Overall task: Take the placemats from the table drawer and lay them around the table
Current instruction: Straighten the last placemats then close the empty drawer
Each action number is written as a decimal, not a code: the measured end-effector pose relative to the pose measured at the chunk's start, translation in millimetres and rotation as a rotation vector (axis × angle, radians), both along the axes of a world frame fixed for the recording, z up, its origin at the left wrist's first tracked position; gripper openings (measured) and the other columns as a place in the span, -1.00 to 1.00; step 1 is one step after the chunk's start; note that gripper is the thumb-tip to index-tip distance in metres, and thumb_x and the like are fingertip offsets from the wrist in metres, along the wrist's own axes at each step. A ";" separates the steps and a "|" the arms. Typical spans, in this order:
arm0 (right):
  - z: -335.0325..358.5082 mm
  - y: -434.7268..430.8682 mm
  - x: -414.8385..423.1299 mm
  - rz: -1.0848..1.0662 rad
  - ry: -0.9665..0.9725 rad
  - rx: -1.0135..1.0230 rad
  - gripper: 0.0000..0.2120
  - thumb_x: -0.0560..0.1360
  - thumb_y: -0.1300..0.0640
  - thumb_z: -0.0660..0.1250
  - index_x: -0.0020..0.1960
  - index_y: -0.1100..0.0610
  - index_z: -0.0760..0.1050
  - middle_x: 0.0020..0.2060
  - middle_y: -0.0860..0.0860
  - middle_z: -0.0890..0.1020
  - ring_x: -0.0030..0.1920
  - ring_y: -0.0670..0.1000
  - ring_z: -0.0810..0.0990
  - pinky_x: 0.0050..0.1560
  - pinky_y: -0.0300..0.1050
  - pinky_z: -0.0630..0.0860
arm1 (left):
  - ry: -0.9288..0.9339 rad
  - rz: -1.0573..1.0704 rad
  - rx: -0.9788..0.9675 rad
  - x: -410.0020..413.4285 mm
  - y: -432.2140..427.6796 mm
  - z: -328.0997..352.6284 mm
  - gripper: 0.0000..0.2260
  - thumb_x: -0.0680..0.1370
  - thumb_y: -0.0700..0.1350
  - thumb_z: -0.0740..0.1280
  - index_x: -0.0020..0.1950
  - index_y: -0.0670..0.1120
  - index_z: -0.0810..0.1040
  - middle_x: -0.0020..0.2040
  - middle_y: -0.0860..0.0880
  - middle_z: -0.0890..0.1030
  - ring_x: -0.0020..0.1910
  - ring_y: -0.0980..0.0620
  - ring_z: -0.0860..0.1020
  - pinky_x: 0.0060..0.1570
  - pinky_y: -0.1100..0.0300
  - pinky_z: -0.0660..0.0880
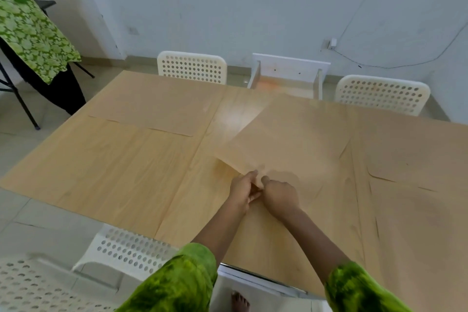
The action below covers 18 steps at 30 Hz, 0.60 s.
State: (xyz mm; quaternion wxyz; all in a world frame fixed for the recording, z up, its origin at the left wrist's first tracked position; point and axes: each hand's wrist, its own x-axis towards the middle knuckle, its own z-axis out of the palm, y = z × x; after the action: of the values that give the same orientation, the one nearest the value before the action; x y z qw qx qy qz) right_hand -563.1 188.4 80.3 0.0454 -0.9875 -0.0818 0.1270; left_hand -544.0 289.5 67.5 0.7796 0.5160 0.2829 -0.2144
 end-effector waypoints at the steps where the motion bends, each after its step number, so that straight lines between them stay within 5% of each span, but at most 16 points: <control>1: 1.9 0.8 0.1 -0.015 0.032 0.059 -0.72 0.54 0.13 0.08 0.20 0.17 0.38 0.05 0.15 0.62 0.05 0.20 0.59 -0.12 -0.07 0.42 | -0.018 0.022 0.037 1.2 -3.9 -1.9 -0.85 0.55 -0.23 0.23 -0.22 -0.17 0.46 -0.38 -0.08 0.53 -0.33 0.01 0.52 -0.23 0.12 0.51; 5: 12.2 -15.0 16.5 -0.173 0.146 0.378 -0.62 0.52 0.11 0.18 0.33 0.10 0.40 0.29 0.10 0.53 0.26 0.10 0.50 0.18 -0.09 0.42 | -0.109 0.105 0.132 3.6 2.7 2.9 -0.65 0.49 -0.41 0.07 0.09 -0.14 0.55 -0.17 -0.09 0.58 -0.34 0.02 0.49 -0.54 0.33 0.36; 8: 25.3 -40.8 44.2 -0.297 0.064 0.464 -0.61 0.54 0.18 0.19 0.37 0.15 0.37 0.34 0.09 0.47 0.30 0.08 0.47 0.26 -0.14 0.35 | -0.212 0.101 0.106 10.2 34.8 11.8 -0.61 0.52 -0.43 0.09 0.23 -0.18 0.54 -0.16 -0.06 0.59 -0.32 0.03 0.48 -0.40 0.23 0.40; 11: 33.1 -63.2 71.9 -0.403 0.022 0.435 -0.61 0.56 0.19 0.15 0.39 0.20 0.34 0.38 0.14 0.42 0.33 0.13 0.43 0.29 -0.12 0.32 | -0.302 0.111 0.056 17.3 81.2 28.2 -0.68 0.52 -0.45 0.12 0.22 -0.31 0.51 -0.07 -0.11 0.63 -0.13 -0.02 0.59 -0.13 0.18 0.57; 18: 21.2 -83.7 105.9 -0.707 0.094 0.384 -0.52 0.54 0.09 0.17 0.41 0.22 0.22 0.38 0.23 0.26 0.36 0.28 0.29 0.34 0.15 0.30 | -0.334 0.054 0.048 2.9 194.3 54.4 -0.77 0.51 -0.38 0.19 -0.02 -0.23 0.63 -0.20 -0.10 0.71 -0.23 0.02 0.68 -0.21 0.19 0.62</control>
State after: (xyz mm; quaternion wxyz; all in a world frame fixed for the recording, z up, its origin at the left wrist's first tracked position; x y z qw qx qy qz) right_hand -457.2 104.8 101.5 0.2735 -0.9215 0.2428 0.1309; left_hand -541.1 483.7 121.9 0.8086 0.5552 0.1682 -0.0980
